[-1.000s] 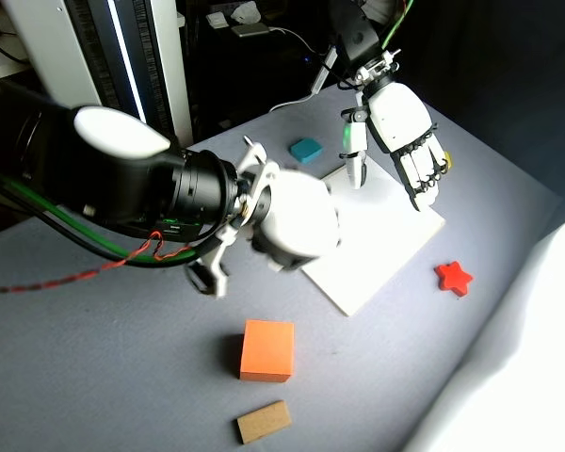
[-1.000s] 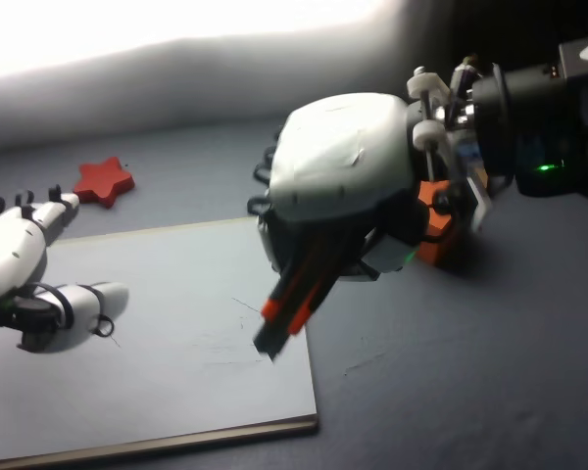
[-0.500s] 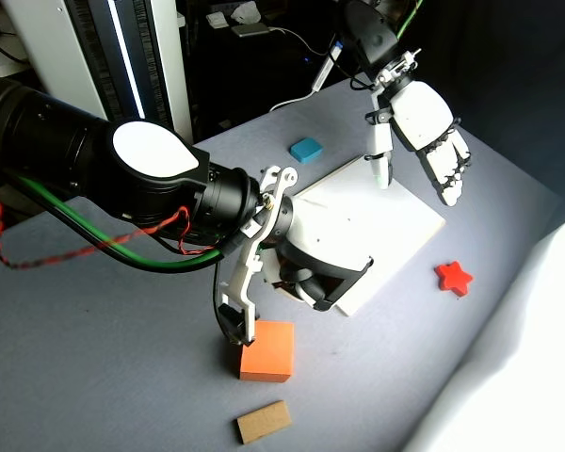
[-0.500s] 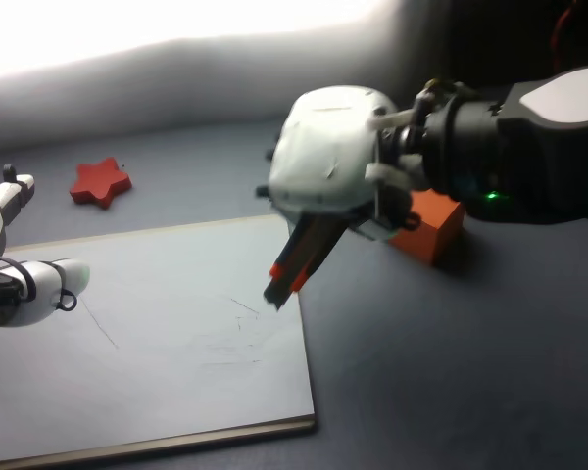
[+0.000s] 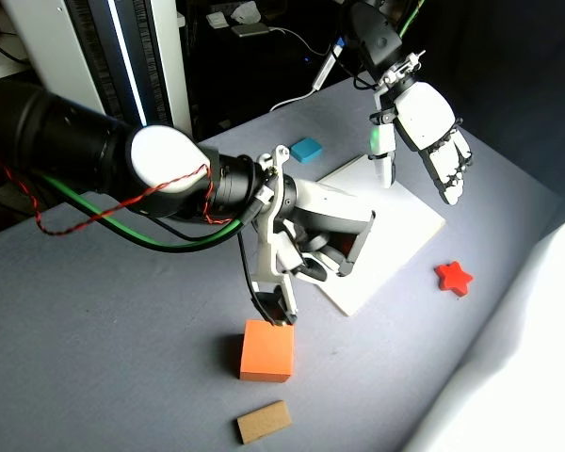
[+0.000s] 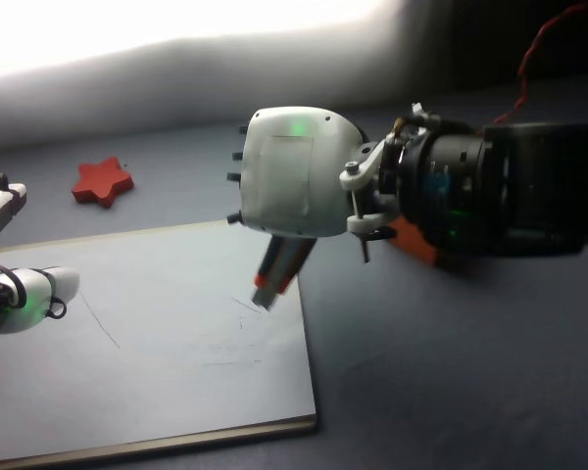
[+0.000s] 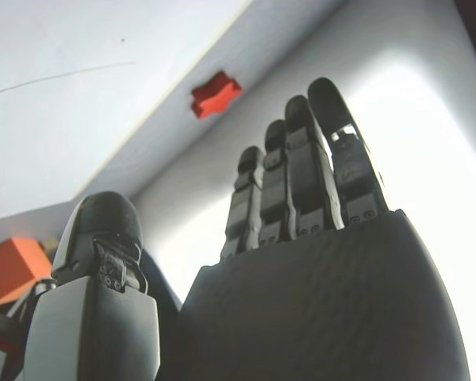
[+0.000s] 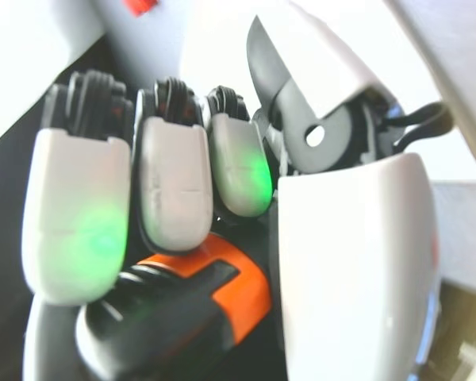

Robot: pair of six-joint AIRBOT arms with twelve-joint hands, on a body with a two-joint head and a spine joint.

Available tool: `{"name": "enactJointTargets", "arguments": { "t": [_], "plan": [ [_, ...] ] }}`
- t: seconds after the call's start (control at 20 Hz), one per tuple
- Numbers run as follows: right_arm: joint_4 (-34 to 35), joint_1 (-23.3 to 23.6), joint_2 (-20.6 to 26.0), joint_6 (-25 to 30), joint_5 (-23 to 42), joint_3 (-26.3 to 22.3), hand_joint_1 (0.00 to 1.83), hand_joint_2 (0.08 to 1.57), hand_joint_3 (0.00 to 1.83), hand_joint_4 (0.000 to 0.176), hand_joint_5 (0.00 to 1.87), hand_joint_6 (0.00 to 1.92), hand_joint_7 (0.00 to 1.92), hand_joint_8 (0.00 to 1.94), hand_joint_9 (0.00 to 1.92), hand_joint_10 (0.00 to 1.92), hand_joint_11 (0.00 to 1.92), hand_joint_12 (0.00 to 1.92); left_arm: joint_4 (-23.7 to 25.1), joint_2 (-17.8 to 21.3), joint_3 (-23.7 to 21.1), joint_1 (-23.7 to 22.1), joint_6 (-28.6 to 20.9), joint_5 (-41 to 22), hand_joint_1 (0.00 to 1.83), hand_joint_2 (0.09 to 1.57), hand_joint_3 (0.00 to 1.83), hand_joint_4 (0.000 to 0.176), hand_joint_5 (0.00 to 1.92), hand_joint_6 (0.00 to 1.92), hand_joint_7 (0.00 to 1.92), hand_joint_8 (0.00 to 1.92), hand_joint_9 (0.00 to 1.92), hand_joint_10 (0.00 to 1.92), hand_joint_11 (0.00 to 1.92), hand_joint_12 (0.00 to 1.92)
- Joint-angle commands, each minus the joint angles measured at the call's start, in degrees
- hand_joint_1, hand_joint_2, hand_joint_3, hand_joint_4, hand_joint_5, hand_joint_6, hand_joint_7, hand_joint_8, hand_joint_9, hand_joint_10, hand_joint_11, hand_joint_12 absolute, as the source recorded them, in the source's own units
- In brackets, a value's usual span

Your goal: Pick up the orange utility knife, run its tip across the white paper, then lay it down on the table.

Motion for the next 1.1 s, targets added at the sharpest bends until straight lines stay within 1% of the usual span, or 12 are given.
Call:
{"name": "enactJointTargets", "arguments": {
  "t": [0.0, 0.05, 0.1, 0.2, 0.35, 0.5, 0.65, 0.75, 0.8, 0.85, 0.95, 1.05],
  "plan": [
    [9.14, -0.24, -0.8, -10.28, 8.72, 0.09, 1.46, 1.08, 0.51, 0.176, 1.42, 1.92, 1.66, 1.94, 1.77, 1.92, 1.83, 1.92, 3.16, 0.69, 0.36, -0.01, -0.12, -4.75, 0.21, 1.27, 0.0, 0.049, 0.06, 0.0, 0.15, 0.0, 0.23, 0.0, 0.0, 0.94],
    [15.69, -0.96, -1.7, -16.85, 11.51, 0.43, 1.46, 1.08, 0.51, 0.176, 1.41, 1.92, 1.67, 1.94, 1.77, 1.92, 1.84, 1.92, 3.16, 0.69, 0.41, -0.01, -0.13, -4.75, 0.22, 1.27, 0.0, 0.048, 0.06, 0.0, 0.15, 0.0, 0.23, 0.0, 0.0, 0.95],
    [20.53, -1.9, -2.9, -22.72, 14.7, 1.03, 1.47, 1.06, 0.51, 0.176, 1.41, 1.92, 1.67, 1.94, 1.77, 1.92, 1.84, 1.92, 3.16, 0.69, 0.45, 0.03, -0.13, -4.75, 0.22, 1.26, 0.0, 0.05, 0.07, 0.0, 0.16, 0.0, 0.24, 0.01, 0.0, 0.98],
    [24.04, -3.25, -4.9, -26.78, 18.12, 2.06, 1.46, 1.07, 0.51, 0.176, 1.4, 1.92, 1.66, 1.94, 1.76, 1.92, 1.83, 1.92, 3.16, 0.69, 0.48, 0.2, -0.15, -4.75, 0.22, 1.26, 0.0, 0.054, 0.06, 0.0, 0.15, 0.0, 0.23, 0.0, 0.0, 0.95],
    [24.11, -4.61, -7.37, -27.5, 21.1, 3.86, 1.46, 1.07, 0.51, 0.176, 1.44, 1.92, 1.67, 1.94, 1.77, 1.92, 1.84, 1.92, 3.16, 0.68, 0.42, 0.44, -0.17, -4.75, 0.21, 1.27, 0.0, 0.05, 0.06, 0.0, 0.15, 0.0, 0.22, 0.0, 0.0, 0.94],
    [24.11, -5.62, -11.16, -29.05, 24.6, 7.24, 1.45, 1.08, 0.5, 0.176, 1.41, 1.92, 1.66, 1.94, 1.76, 1.92, 1.83, 1.92, 3.16, 0.63, 0.26, 0.69, -0.65, -5.22, 0.22, 1.27, 0.0, 0.048, 0.06, 0.0, 0.15, 0.0, 0.22, 0.0, 0.0, 0.96],
    [24.1, -6.14, -14.4, -30.11, 26.44, 9.97, 1.45, 1.09, 0.49, 0.176, 1.4, 1.92, 1.66, 1.94, 1.76, 1.92, 1.83, 1.92, 3.17, 0.58, 0.3, 0.74, -0.68, -5.31, 0.21, 1.27, 0.0, 0.053, 0.05, 0.0, 0.16, 0.0, 0.22, 0.0, 0.0, 0.95],
    [24.1, -6.47, -16.82, -30.19, 28.91, 12.39, 1.47, 1.09, 0.48, 0.176, 1.4, 1.92, 1.65, 1.94, 1.76, 1.92, 1.83, 1.92, 3.18, 0.57, 0.31, 0.8, -0.68, -5.31, 0.23, 1.26, 0.0, 0.047, 0.07, 0.0, 0.17, 0.0, 0.23, 0.0, 0.0, 0.98],
    [24.1, -6.51, -17.98, -30.36, 29.26, 13.39, 1.46, 1.09, 0.48, 0.176, 1.4, 1.92, 1.65, 1.94, 1.76, 1.92, 1.83, 1.92, 3.18, 0.57, 0.32, 0.82, -0.68, -5.31, 0.24, 1.26, 0.0, 0.046, 0.08, 0.01, 0.17, 0.0, 0.23, 0.0, 0.0, 0.98],
    [24.1, -6.55, -18.75, -30.52, 29.29, 13.94, 1.45, 1.09, 0.48, 0.176, 1.4, 1.92, 1.65, 1.94, 1.76, 1.92, 1.83, 1.92, 3.18, 0.54, 0.32, 0.82, -0.67, -5.31, 0.22, 1.27, 0.0, 0.051, 0.06, 0.0, 0.16, 0.0, 0.21, 0.0, 0.0, 0.93],
    [24.09, -6.77, -19.63, -30.8, 29.01, 14.31, 1.45, 1.09, 0.47, 0.176, 1.4, 1.92, 1.65, 1.94, 1.76, 1.92, 1.83, 1.92, 3.2, 0.26, 0.38, 0.71, -0.65, -5.31, 0.21, 1.27, 0.0, 0.052, 0.07, 0.0, 0.16, 0.0, 0.22, 0.0, 0.0, 0.96],
    [23.92, -7.34, -20.21, -30.08, 29.18, 14.31, 1.45, 1.09, 0.47, 0.176, 1.42, 1.92, 1.66, 1.94, 1.76, 1.92, 1.83, 1.92, 3.21, -0.08, 0.55, 0.42, -0.42, -5.31, 0.21, 1.27, 0.0, 0.051, 0.06, 0.0, 0.16, 0.0, 0.21, 0.0, 0.0, 0.94]
  ]
}}
